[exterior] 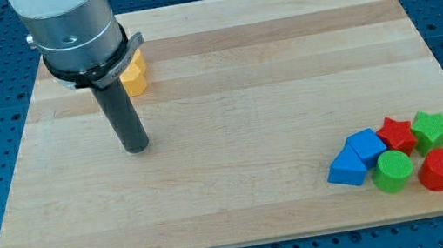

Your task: Place the heart at the center of the board

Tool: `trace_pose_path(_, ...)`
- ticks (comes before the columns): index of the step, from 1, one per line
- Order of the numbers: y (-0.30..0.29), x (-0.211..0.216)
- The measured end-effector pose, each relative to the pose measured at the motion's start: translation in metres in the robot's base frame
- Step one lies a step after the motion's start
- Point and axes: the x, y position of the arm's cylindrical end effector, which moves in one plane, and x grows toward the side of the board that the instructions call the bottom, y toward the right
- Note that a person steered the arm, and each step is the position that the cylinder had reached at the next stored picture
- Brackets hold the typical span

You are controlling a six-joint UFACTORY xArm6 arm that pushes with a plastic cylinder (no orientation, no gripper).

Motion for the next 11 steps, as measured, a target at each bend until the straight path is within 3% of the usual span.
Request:
trace_pose_path(2,-0.093,-0.082)
trace_pose_path(3,-0.055,-0.162)
trace_pose_path(4,0.025,-0.157)
trace_pose_path(5,0.061,-0.124)
trace_pose_path(7,0.184,-0.113)
trace_pose_path(8,0.203,-0.078)
trace_pose_path(9,0.165,-0.088)
trace_pose_path(10,0.172,-0.159)
trace_pose_path(11,0.142,-0.180)
